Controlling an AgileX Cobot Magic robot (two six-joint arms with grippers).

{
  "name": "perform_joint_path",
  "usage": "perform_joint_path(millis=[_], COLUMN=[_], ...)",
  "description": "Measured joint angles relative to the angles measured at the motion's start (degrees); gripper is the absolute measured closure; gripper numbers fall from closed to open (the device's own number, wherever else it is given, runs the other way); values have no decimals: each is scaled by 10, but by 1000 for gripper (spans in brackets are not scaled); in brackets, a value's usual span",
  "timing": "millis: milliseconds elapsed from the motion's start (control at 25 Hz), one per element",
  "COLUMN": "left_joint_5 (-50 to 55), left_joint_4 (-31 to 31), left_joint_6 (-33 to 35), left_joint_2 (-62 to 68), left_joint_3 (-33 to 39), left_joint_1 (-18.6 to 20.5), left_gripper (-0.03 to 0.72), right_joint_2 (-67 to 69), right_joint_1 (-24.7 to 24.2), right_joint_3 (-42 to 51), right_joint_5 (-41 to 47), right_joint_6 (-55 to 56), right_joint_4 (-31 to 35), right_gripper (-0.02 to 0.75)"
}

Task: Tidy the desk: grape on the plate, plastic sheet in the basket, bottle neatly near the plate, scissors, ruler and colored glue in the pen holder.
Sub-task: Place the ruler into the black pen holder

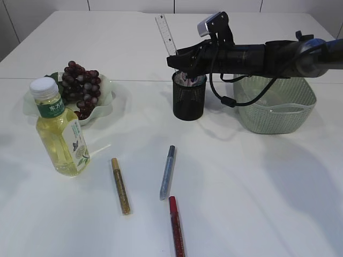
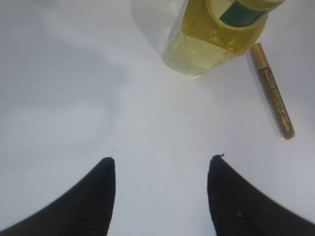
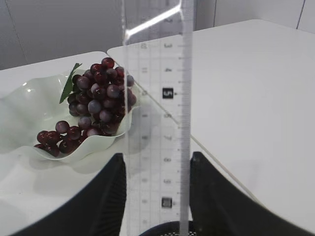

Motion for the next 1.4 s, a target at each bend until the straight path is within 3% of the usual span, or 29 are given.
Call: perform_joint_path(millis=[720, 960, 1080, 1320, 1400], left_joint_5=[1, 1, 2, 15, 15], left_joint_4=[0, 0, 0, 0, 0], left_joint_6=[0, 0, 0, 0, 0], left_joint_2=[0, 0, 0, 0, 0], left_joint_3=[0, 0, 0, 0, 0], left_joint_1=[0, 0, 0, 0, 0], left_gripper=[253, 253, 253, 253, 253], right_joint_2=[-1, -44, -77, -169, -199], right_joint_1=[0, -1, -2, -1, 2], right_joint_3=[0, 0, 0, 0, 0], right_joint_5=[-3, -3, -6, 9, 35], right_joint_6=[28, 138, 253, 582, 687], right_joint_4=[0, -8, -91, -418, -492], right_gripper=[361, 361, 361, 361, 361])
